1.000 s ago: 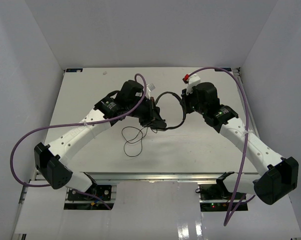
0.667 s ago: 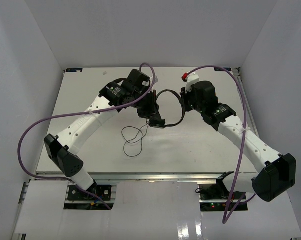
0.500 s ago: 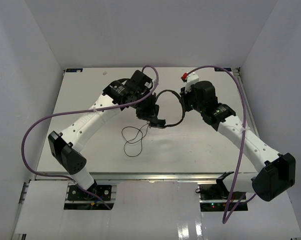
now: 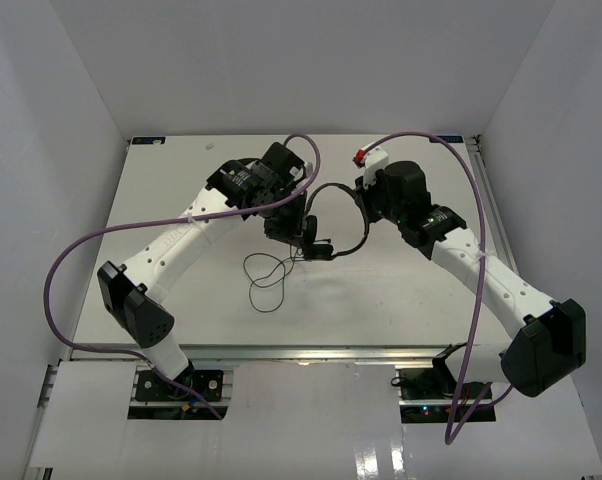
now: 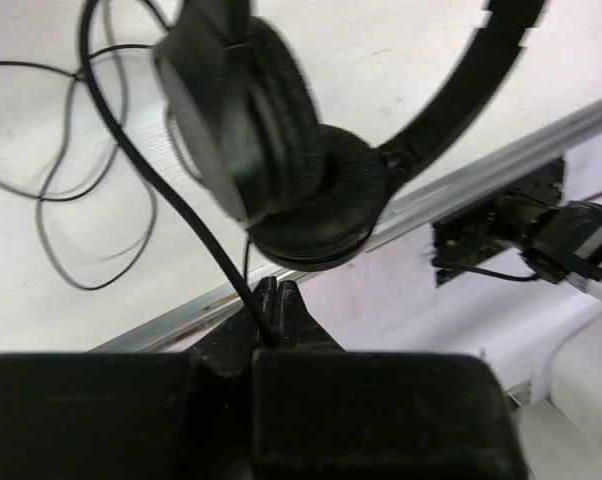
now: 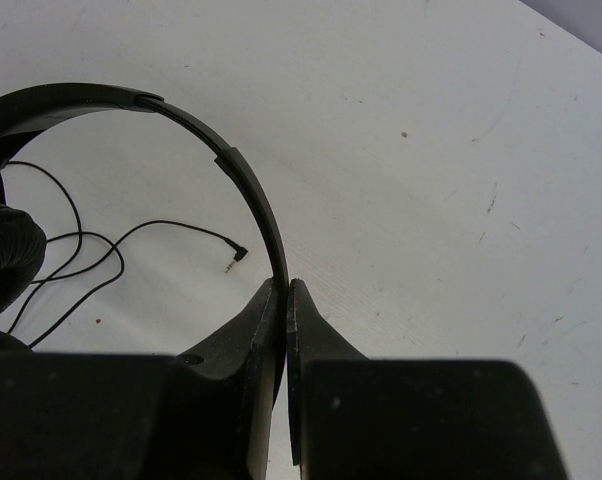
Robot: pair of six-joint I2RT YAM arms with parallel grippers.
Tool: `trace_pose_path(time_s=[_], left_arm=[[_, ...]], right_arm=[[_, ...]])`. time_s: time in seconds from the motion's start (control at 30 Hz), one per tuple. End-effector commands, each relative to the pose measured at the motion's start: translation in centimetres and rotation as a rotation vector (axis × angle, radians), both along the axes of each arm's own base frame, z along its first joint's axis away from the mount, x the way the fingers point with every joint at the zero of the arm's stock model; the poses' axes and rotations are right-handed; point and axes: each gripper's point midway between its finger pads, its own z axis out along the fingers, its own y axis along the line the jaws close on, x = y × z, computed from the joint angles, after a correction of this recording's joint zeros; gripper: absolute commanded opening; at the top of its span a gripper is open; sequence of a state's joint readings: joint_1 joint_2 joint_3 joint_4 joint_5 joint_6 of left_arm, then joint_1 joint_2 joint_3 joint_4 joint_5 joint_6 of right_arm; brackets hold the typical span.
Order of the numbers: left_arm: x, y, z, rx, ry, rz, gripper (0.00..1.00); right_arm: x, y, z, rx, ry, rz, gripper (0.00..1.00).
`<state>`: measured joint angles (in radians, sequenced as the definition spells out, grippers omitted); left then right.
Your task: Wrap the headphones
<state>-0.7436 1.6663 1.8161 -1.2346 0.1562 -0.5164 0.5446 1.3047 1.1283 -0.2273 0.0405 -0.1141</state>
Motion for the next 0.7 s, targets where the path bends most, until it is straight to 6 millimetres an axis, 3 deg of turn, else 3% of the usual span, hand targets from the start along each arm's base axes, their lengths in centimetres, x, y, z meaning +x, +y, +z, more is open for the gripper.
trace_pose_path(time_s=[0.0, 0.3, 0.47, 0.67], left_arm=[[-0.9, -2.8, 2.6, -0.192, 0.008, -0.053, 0.03], [-1.2, -7.7, 5.3, -0.53, 0.076, -0.032, 0.02], [-0.4, -7.9, 5.6, -0.568, 0.045, 0.032, 0.04], [-1.6, -8.3, 5.3, -0.582, 0.005, 0.024, 0.2]], right_arm=[[1.5, 1.5, 4.1, 0.121, -0.08, -0.014, 0.08], [1.5, 1.7, 2.9, 0.17, -0.023, -0.057, 0.08], [1.2, 1.3, 3.9, 0.196, -0.037, -0.075, 0.08], [1.3, 0.7, 4.8, 0.229, -0.042, -0.103, 0.08]])
